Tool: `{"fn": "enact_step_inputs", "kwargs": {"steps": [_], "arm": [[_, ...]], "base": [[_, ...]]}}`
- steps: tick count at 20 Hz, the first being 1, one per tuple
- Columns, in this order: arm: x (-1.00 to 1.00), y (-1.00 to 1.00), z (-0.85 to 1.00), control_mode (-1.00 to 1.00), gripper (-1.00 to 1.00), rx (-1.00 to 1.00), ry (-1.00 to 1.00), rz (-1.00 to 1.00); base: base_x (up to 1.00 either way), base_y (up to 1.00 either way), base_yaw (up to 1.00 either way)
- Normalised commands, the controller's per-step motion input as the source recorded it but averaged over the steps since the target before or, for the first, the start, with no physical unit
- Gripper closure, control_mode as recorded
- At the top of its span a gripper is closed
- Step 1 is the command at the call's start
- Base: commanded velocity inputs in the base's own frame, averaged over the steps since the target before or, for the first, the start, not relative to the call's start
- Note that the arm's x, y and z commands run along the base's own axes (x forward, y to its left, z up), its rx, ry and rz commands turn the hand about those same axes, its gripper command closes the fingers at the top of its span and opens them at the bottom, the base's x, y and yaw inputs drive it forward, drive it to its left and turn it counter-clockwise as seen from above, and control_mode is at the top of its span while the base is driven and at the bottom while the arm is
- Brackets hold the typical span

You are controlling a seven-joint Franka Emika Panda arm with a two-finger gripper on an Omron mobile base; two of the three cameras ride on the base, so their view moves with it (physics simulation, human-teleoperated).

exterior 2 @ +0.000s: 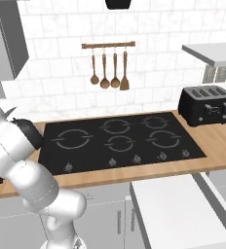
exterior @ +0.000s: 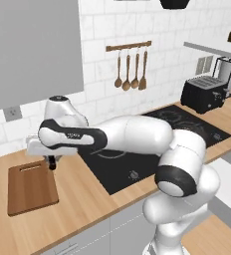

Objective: Pick up the knife from the drawer and place it on the cutting board. Then place the meat from the plate to the cutting board.

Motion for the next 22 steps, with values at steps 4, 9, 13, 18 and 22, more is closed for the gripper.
{"fn": "enact_step_inputs", "kwargs": {"steps": [4,9,13,18,22], "arm": [[-0.15,0.40,-0.20,-1.00,1.00,-0.06,0.00,-0.14],[0.00,0.56,-0.27,-1.00,1.00,-0.09,0.11,-0.03],[0.00,0.50,-0.33,-1.00,1.00,-0.08,0.12,-0.01],[0.05,0.59,-0.26,-1.00,1.00,-0.14,0.16,0.00],[0.06,0.57,-0.05,-1.00,1.00,-0.21,0.10,0.00]], "base": [[0.00,0.00,0.00],[0.00,0.00,0.00],[0.00,0.00,0.00],[0.00,0.00,0.00],[0.00,0.00,0.00]]}}
